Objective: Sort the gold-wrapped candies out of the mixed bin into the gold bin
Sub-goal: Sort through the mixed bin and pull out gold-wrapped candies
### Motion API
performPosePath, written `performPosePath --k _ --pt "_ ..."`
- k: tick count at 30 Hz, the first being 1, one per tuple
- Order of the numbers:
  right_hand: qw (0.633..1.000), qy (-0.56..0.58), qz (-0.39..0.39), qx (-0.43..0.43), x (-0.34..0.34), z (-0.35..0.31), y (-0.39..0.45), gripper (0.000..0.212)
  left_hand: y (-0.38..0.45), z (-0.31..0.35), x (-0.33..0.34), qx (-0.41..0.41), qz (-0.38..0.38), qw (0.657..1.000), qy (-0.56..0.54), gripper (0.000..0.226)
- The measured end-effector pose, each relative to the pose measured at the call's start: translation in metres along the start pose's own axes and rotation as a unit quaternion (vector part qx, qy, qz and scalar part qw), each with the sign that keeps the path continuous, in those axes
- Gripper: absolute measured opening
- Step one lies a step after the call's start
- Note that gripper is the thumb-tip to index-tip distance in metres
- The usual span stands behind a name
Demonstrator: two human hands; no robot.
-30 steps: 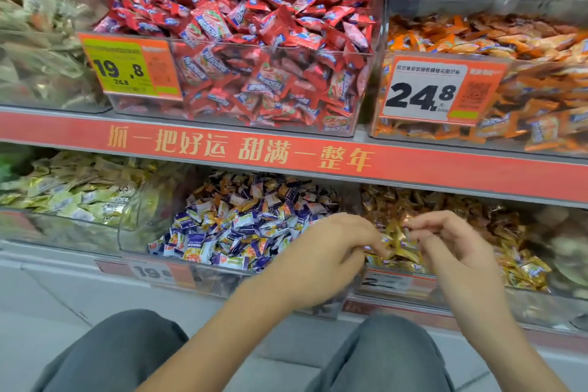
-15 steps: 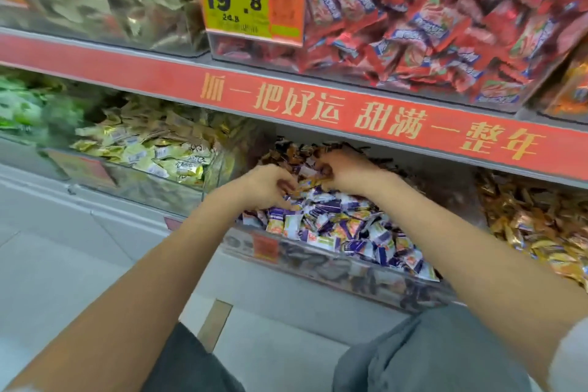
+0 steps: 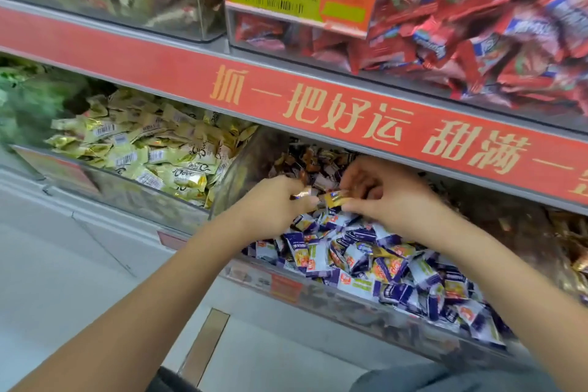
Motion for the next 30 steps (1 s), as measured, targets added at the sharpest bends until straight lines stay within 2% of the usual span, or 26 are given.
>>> performPosePath --k 2,4,6,7,8,9,11,12,14,16,19,21,22,24,26,28,30 --pt "0.999 0.026 0.016 -0.025 0.000 -0.010 -0.012 0.024 -0.014 0.002 -0.012 -0.033 0.094 0.993 -0.060 0.037" --pt "0.996 0.065 0.033 -0.049 0.002 -0.019 -0.018 0.026 -0.025 0.004 -0.017 -0.072 0.145 0.961 -0.222 0.029" --pt "0.993 0.081 0.046 -0.074 0.009 -0.032 -0.018 0.031 -0.033 0.012 -0.003 -0.125 0.087 0.876 -0.457 0.019" --pt "0.993 0.073 0.045 -0.086 0.013 -0.038 -0.017 0.034 -0.037 0.017 0.003 -0.137 0.052 0.830 -0.538 0.018" --pt "0.993 0.063 0.030 -0.092 0.016 -0.044 -0.014 0.036 -0.042 0.019 0.006 -0.140 0.034 0.810 -0.568 0.017" --pt "0.994 0.066 -0.005 -0.090 0.020 -0.045 -0.010 0.033 -0.046 0.018 0.005 -0.144 0.035 0.810 -0.567 0.017" --pt "0.990 0.102 -0.085 -0.049 0.024 -0.034 0.001 0.019 -0.054 0.009 -0.001 -0.149 0.068 0.847 -0.506 0.013" --pt "0.990 0.102 -0.095 -0.018 0.022 -0.023 0.009 0.015 -0.059 0.003 -0.005 -0.157 0.088 0.863 -0.471 0.014" --pt "0.996 0.021 -0.087 0.003 0.020 -0.003 0.028 0.009 -0.069 -0.005 -0.006 -0.170 0.103 0.867 -0.457 0.029" --pt "0.988 -0.092 -0.125 -0.012 0.036 0.006 0.039 0.018 -0.077 -0.008 -0.003 -0.186 0.090 0.835 -0.510 0.034" --pt "0.975 -0.179 -0.135 -0.007 0.053 0.007 0.050 0.027 -0.081 -0.006 -0.006 -0.194 0.072 0.792 -0.575 0.018" --pt "0.974 -0.189 -0.121 0.021 0.052 0.009 0.052 0.028 -0.080 -0.008 -0.009 -0.196 0.082 0.775 -0.596 0.041" --pt "0.977 -0.182 -0.107 0.036 0.049 0.009 0.051 0.027 -0.080 -0.011 -0.009 -0.198 0.090 0.770 -0.600 0.040" --pt "0.988 -0.143 -0.038 0.049 0.033 0.004 0.040 0.022 -0.079 -0.011 -0.005 -0.202 0.080 0.761 -0.611 0.020" --pt "0.998 -0.046 0.051 0.009 0.015 -0.016 0.017 0.020 -0.078 -0.010 0.002 -0.212 0.067 0.742 -0.632 0.028" --pt "0.992 0.083 0.070 -0.057 0.010 -0.049 -0.016 0.023 -0.077 -0.006 0.007 -0.208 0.051 0.717 -0.664 0.029" --pt "0.983 0.134 0.063 -0.105 0.018 -0.076 -0.042 0.023 -0.077 0.003 0.008 -0.184 0.030 0.707 -0.683 0.027"
Point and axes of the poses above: each hand's wrist, its own y-axis towards the middle knuckle, its own x-axis out of the palm, z = x × y, the point moved 7 cm from there along y, towards the middle knuckle
